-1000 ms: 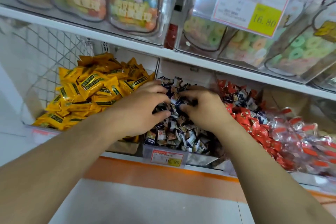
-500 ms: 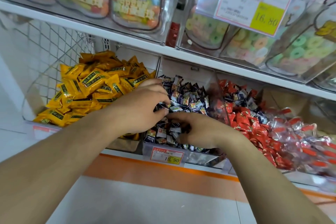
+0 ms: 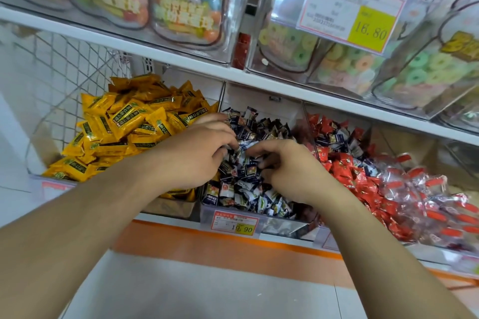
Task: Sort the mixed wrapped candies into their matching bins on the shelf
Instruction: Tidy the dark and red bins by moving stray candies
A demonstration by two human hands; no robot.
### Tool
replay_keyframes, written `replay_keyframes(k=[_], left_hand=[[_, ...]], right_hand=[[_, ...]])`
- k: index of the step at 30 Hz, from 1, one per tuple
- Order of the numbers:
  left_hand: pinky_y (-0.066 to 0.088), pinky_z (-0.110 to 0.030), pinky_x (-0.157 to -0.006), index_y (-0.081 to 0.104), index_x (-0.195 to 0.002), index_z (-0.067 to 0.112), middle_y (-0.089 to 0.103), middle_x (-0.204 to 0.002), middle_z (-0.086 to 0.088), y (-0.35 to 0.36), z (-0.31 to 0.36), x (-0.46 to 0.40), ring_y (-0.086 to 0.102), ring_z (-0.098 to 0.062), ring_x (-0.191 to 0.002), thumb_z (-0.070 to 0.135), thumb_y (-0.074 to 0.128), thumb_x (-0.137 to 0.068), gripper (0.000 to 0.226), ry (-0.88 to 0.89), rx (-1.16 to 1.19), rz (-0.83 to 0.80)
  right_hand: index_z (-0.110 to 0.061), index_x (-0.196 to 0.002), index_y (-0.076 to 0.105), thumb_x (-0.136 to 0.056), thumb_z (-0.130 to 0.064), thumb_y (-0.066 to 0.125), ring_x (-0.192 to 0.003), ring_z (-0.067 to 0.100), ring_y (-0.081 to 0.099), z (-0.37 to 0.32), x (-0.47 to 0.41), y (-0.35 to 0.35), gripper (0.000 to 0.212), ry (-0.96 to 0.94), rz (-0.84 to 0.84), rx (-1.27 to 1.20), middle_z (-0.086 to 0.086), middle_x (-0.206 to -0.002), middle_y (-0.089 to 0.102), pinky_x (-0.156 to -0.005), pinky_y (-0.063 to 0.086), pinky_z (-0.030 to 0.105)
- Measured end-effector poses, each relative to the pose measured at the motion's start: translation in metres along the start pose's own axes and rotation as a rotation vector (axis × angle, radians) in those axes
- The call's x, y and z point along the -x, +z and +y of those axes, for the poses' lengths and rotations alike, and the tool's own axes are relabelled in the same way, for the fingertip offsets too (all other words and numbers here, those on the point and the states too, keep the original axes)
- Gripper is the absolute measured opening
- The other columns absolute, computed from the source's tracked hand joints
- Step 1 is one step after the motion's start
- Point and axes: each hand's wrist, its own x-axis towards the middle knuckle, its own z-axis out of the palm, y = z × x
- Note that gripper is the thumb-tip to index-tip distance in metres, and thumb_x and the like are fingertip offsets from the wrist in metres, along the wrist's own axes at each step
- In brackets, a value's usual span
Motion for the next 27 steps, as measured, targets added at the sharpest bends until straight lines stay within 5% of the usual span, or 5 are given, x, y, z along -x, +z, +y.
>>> replay_keyframes(k=[4,9,16,23,27], left_hand=[[0.004,-0.014,-0.114,0.062,-0.134,0.029,0.045,-0.150,0.020,-0.002,0.000,0.001,0.007,0.001,-0.150,0.023,0.048,-0.108,0.030,0.007,-0.004,-0.014],[0.008,-0.019,-0.119,0.064,-0.130,0.032,0.045,-0.149,0.021,-0.003,0.003,0.002,0.008,0.002,-0.150,0.021,0.047,-0.108,0.029,-0.002,0.004,-0.024],[0.004,-0.013,-0.113,0.063,-0.130,0.029,0.045,-0.148,0.022,-0.001,0.003,0.002,0.007,0.004,-0.149,0.014,0.046,-0.107,0.032,-0.014,0.002,-0.011],[0.009,-0.019,-0.119,0.063,-0.132,0.027,0.046,-0.147,0.020,0.001,0.002,0.000,0.008,0.000,-0.150,0.014,0.048,-0.106,0.033,-0.011,-0.019,0.004],[0.010,-0.021,-0.121,0.065,-0.127,0.029,0.047,-0.145,0.021,0.002,0.003,0.001,0.009,-0.001,-0.151,0.012,0.048,-0.106,0.032,-0.015,-0.001,0.012]], right_hand=[[-0.029,-0.110,0.074,-0.092,0.007,0.057,-0.092,0.006,0.073,-0.012,0.006,0.006,0.044,-0.044,-0.136,-0.179,-0.012,-0.106,0.075,-0.082,0.063,0.039],[-0.036,-0.141,0.056,-0.091,-0.006,0.061,-0.112,0.002,0.064,-0.007,0.004,0.018,0.059,0.025,-0.292,0.020,-0.015,-0.127,0.067,-0.101,0.055,0.032],[-0.035,-0.151,0.045,-0.091,-0.009,0.069,-0.126,0.017,0.059,0.003,0.001,0.008,0.070,0.062,-0.138,0.205,-0.005,-0.146,0.058,-0.097,0.051,0.025],[-0.035,-0.113,0.072,-0.091,0.002,0.060,-0.095,0.001,0.063,-0.002,0.002,0.015,0.045,-0.042,0.024,0.069,-0.017,-0.109,0.067,-0.070,0.046,0.012],[-0.031,-0.123,0.072,-0.094,-0.004,0.057,-0.100,0.002,0.066,-0.003,0.001,0.033,0.042,-0.075,-0.098,0.125,-0.012,-0.110,0.073,-0.078,0.046,0.007]])
